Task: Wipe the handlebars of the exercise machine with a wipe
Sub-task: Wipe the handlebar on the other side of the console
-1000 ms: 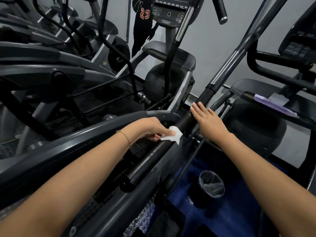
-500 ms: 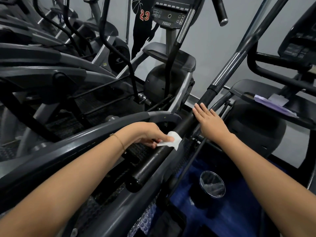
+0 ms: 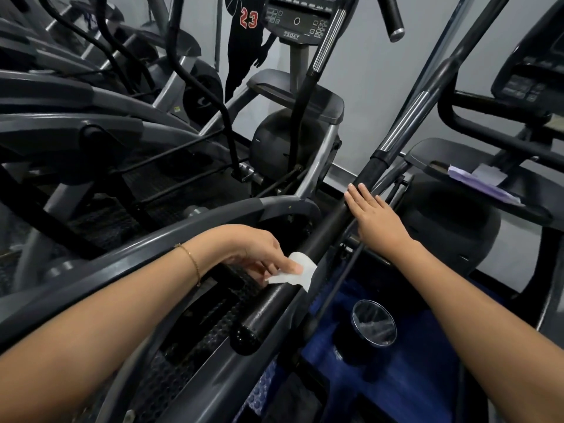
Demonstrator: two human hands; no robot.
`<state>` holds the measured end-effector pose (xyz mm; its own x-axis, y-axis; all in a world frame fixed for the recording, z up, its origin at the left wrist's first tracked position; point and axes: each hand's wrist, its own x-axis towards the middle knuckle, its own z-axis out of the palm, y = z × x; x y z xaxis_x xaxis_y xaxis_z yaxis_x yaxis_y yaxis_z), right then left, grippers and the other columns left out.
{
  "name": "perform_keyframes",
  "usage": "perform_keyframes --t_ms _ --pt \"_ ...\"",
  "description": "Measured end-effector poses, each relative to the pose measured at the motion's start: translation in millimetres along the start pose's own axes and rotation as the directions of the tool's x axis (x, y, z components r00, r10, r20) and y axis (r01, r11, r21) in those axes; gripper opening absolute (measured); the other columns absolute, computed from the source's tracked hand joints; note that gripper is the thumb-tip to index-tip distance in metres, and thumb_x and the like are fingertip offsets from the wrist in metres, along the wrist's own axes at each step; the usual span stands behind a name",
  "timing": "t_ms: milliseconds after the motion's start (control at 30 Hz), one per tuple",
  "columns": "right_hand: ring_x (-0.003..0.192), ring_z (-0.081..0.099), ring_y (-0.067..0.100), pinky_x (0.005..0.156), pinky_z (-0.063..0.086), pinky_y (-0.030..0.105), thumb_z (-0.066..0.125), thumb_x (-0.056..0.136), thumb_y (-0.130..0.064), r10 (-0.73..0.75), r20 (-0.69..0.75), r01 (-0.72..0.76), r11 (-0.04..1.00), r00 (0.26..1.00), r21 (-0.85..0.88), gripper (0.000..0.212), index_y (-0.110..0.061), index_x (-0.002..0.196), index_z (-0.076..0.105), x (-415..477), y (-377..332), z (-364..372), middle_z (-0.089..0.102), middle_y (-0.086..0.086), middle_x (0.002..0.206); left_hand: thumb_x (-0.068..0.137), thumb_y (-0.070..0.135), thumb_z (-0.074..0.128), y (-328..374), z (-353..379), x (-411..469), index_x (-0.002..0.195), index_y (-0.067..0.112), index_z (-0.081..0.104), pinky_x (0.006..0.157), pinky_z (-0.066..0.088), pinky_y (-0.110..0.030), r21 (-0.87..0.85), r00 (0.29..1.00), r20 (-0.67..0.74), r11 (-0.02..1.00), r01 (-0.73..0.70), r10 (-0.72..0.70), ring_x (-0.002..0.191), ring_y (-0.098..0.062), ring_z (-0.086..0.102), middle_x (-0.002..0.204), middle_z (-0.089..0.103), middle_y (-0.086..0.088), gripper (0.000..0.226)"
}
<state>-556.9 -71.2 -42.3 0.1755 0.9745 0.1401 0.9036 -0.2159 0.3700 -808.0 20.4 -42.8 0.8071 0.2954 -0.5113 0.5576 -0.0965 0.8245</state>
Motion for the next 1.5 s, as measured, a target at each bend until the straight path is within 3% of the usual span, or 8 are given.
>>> perform_keyframes --t_ms 167,367,533,800,967,1200,1333,1500 --pt "0.145 -0.008 0.021 0.117 0.005 0.036 0.041 0.090 -0.003 0.012 0.009 -0.012 1.000 1.000 -0.001 0.073 -0.010 0.149 -0.001 -1 -3 -2 -0.007 0.005 0.157 0.085 0.033 0.066 2 8 8 0.070 0.014 0.055 0.047 0.044 -0.011 -0.073 0.992 -0.113 0.996 -0.060 0.052 0.049 -0.006 0.044 0.057 0.048 0.003 0.027" --pt "0.145 -0.005 0.022 0.117 0.008 0.038 0.042 0.088 -0.001 0.021 0.021 -0.021 1.000 1.000 -0.001 0.074 -0.010 0.149 0.000 0 -4 -4 -0.005 0.006 0.157 0.087 0.029 0.064 -9 1 -8 0.077 0.012 0.056 0.052 0.049 -0.012 -0.028 0.999 0.044 1.000 -0.004 0.006 0.045 -0.002 0.049 0.049 0.052 0.008 0.021" --pt "0.145 -0.006 0.023 0.117 0.007 0.037 0.043 0.088 -0.001 0.040 0.019 -0.040 0.999 0.999 0.004 0.075 -0.008 0.148 0.000 0 -8 -2 -0.005 0.008 0.157 0.082 0.031 0.069 -6 13 -5 0.070 0.012 0.056 0.045 0.043 -0.011 -0.064 0.988 -0.140 0.996 -0.067 0.058 0.043 -0.004 0.048 0.050 0.052 0.005 0.026" --pt "0.145 -0.005 0.023 0.117 0.006 0.036 0.046 0.088 -0.003 0.031 0.036 -0.030 0.999 0.999 -0.011 0.076 -0.010 0.149 0.001 0 -6 -8 -0.005 0.007 0.157 0.076 0.045 0.066 16 33 -11 0.056 0.012 0.040 0.047 0.029 -0.026 0.582 0.877 -0.410 0.812 0.039 0.251 0.050 -0.014 0.041 0.053 0.042 0.003 0.047" --pt "0.144 -0.008 0.020 0.117 0.004 0.035 0.039 0.088 0.001 0.011 0.031 -0.010 1.000 0.999 -0.010 0.074 -0.012 0.149 -0.001 0 -1 -7 -0.007 0.004 0.157 0.081 0.038 0.067 52 42 13 0.096 0.010 0.056 0.066 0.040 -0.027 0.592 0.814 -0.497 0.803 0.065 0.301 0.093 -0.024 0.061 0.099 0.063 -0.005 0.034" --pt "0.144 -0.010 0.018 0.117 0.004 0.033 0.041 0.090 -0.003 0.006 0.065 -0.006 1.000 0.998 -0.005 0.075 -0.014 0.149 -0.004 -1 1 -12 -0.010 0.001 0.156 0.085 0.036 0.065 86 22 54 0.118 0.000 0.055 0.077 0.049 -0.029 0.454 0.890 -0.428 0.889 0.061 0.157 0.109 -0.030 0.059 0.118 0.062 -0.013 0.050" --pt "0.144 -0.009 0.018 0.116 0.006 0.034 0.042 0.090 -0.002 0.001 0.075 0.000 1.000 0.997 -0.011 0.076 -0.015 0.149 -0.005 -1 3 -13 -0.010 0.001 0.157 0.088 0.037 0.062 89 17 48 0.119 -0.004 0.053 0.080 0.051 -0.030 0.451 0.943 -0.323 0.889 0.077 0.082 0.090 -0.026 0.063 0.106 0.066 -0.016 0.053" --pt "0.145 -0.008 0.017 0.116 0.007 0.034 0.038 0.090 -0.001 0.003 0.078 -0.003 1.000 0.997 -0.001 0.073 -0.016 0.149 -0.002 2 3 -11 -0.008 -0.001 0.157 0.087 0.045 0.059 75 23 35 0.069 0.006 0.049 0.065 0.043 -0.029 0.639 0.941 -0.323 0.758 0.134 0.105 0.065 -0.021 0.057 0.064 0.054 -0.003 0.044"
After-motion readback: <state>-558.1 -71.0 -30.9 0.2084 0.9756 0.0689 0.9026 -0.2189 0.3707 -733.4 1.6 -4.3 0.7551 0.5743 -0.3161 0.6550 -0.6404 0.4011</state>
